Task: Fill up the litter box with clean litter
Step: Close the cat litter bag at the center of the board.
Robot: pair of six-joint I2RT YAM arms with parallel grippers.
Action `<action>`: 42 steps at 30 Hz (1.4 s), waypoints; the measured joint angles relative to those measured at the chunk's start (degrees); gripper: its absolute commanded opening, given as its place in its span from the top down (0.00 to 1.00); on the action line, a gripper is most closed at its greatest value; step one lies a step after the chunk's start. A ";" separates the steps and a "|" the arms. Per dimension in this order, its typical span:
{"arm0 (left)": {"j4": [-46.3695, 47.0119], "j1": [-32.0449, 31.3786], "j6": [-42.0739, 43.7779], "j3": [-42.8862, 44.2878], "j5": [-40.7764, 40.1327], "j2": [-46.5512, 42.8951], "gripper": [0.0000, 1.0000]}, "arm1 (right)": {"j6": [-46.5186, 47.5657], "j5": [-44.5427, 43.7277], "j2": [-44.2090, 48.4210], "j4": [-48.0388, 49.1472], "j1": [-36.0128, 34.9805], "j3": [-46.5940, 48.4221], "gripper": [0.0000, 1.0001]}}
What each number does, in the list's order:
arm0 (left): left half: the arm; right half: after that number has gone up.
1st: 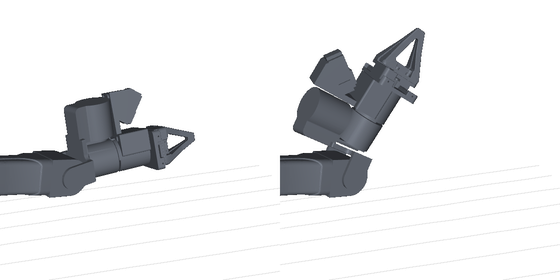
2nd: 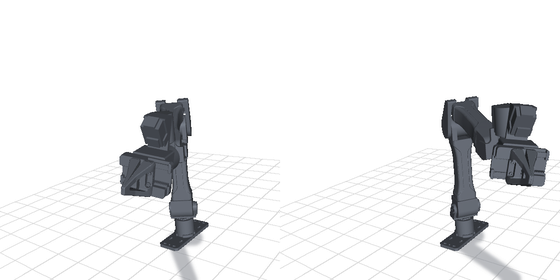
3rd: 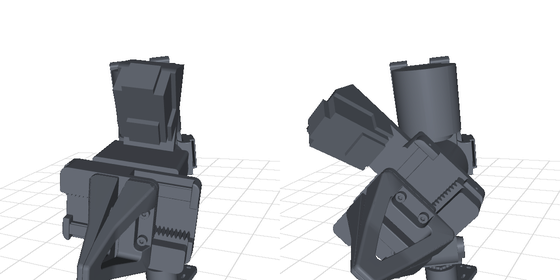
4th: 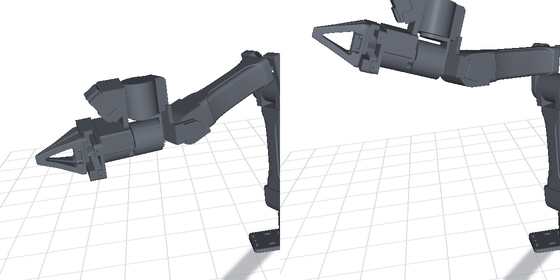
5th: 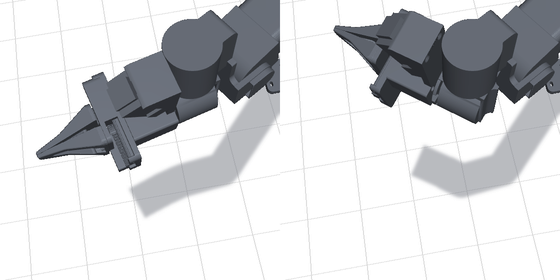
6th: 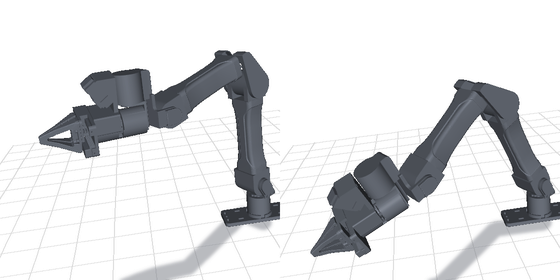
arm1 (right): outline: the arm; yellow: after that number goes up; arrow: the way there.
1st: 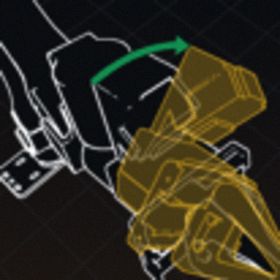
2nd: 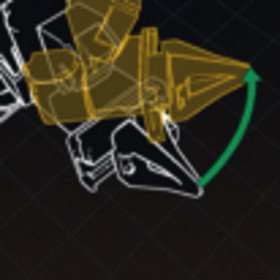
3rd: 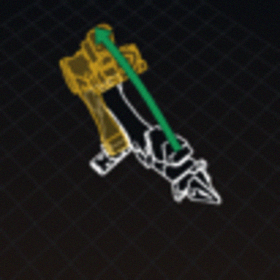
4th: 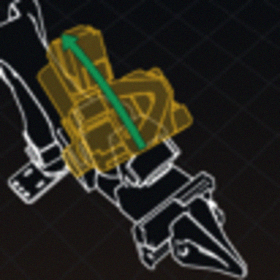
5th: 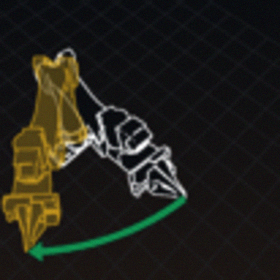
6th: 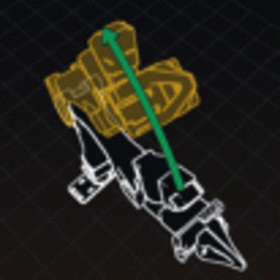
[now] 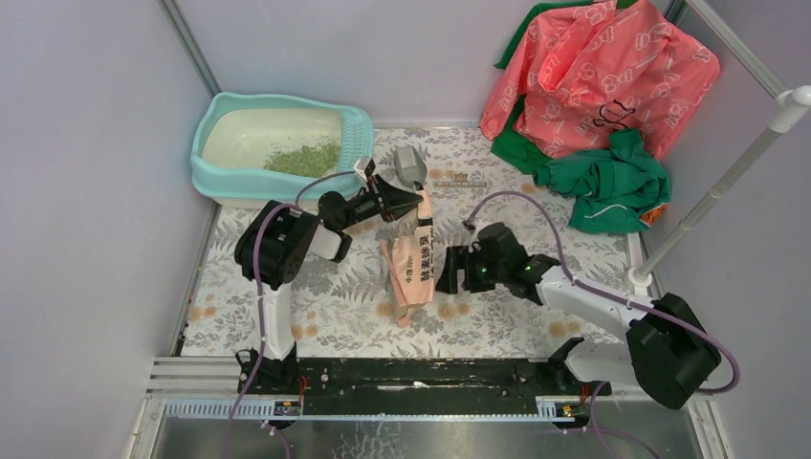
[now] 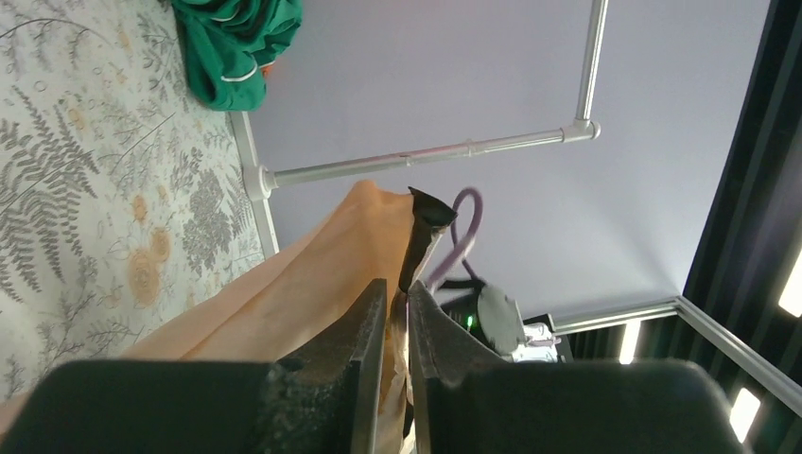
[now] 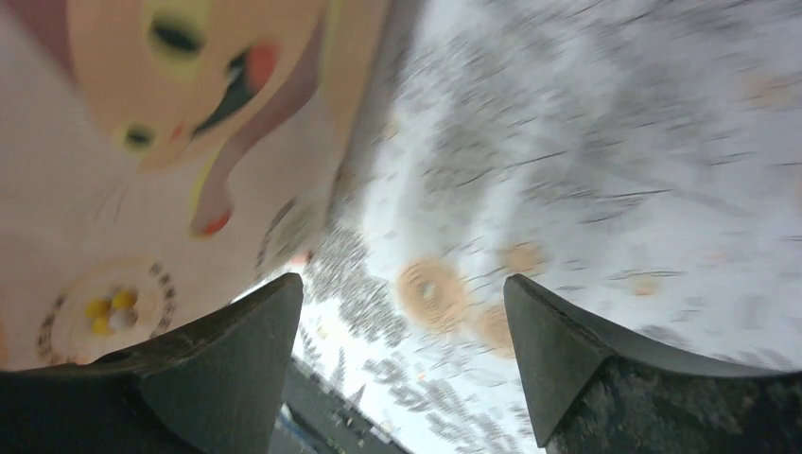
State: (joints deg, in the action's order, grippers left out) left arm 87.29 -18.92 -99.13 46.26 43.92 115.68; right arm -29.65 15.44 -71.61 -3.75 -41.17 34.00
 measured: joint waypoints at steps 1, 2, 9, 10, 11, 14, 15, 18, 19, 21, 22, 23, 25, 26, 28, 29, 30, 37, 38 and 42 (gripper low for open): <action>0.00 0.00 0.02 -0.02 0.07 0.48 0.78 | 0.04 -0.59 0.52 -0.31 2.21 0.00 0.14; 0.00 0.00 0.02 -0.07 0.13 0.87 0.77 | 0.17 -1.14 0.85 -0.33 4.46 0.00 0.13; 0.07 0.17 0.11 -0.11 0.39 1.70 0.77 | 0.42 -1.68 0.96 0.74 11.61 0.90 0.13; 0.11 0.22 0.11 -0.11 0.50 1.70 0.76 | 0.44 -1.31 0.96 1.20 11.61 1.62 0.13; 0.13 0.26 0.11 -0.11 0.52 1.73 0.76 | 0.44 -1.25 0.96 1.70 11.61 2.56 0.13; 0.13 0.28 0.11 -0.11 0.68 1.75 0.76 | 0.46 -1.57 0.96 2.51 11.65 6.34 0.13; 0.17 0.28 0.11 -0.07 0.70 1.84 0.76 | 0.46 -1.97 0.96 3.02 11.76 7.69 0.13; 0.24 0.28 0.13 0.15 0.74 2.49 0.76 | 0.39 -2.49 0.52 4.92 12.31 11.61 0.14; 0.26 0.28 0.24 0.28 0.76 2.80 0.76 | 0.37 -2.45 0.00 5.75 12.55 12.83 0.14; 0.31 0.28 0.31 0.55 0.76 3.34 0.76 | 0.17 -2.23 -1.84 7.41 12.92 15.17 0.15; 0.33 0.28 0.33 0.72 0.79 3.63 0.77 | 0.11 -2.01 -3.02 8.17 13.07 16.24 0.16; 0.35 0.28 0.35 0.83 0.81 3.78 0.76 | -0.04 -1.55 -4.37 9.14 13.14 17.25 0.17; 0.37 0.28 0.42 1.07 0.85 4.02 0.76 | -0.26 -0.74 -7.04 9.99 13.18 18.99 0.18; 0.37 0.31 0.44 1.27 0.90 4.07 0.76 | -0.37 -0.48 -8.63 10.19 13.18 20.13 0.19; 0.37 0.35 0.42 1.79 0.94 4.17 0.76 | -0.50 0.15 -11.65 10.45 13.22 22.03 0.20; 0.35 0.37 0.42 2.01 0.98 4.17 0.76 | -0.61 0.31 -12.83 10.47 13.22 22.69 0.21; 0.37 0.42 0.42 2.14 1.05 4.17 0.76 | -0.66 0.37 -13.90 10.43 13.25 23.32 0.22; 0.37 1.09 0.39 2.91 1.29 4.70 0.76 | -0.92 0.63 -17.66 10.47 13.53 25.42 0.42; 0.37 1.09 0.42 2.91 1.36 4.83 0.76 | -1.05 0.61 -17.90 10.45 13.55 25.73 0.46; 0.37 1.09 0.42 2.91 1.55 5.22 0.76 | -1.22 0.79 -18.93 10.45 13.84 27.19 0.64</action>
State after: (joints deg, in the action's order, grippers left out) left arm 87.66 -17.82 -98.72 49.17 45.47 120.90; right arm -30.87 16.23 -90.54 6.70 -27.33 61.19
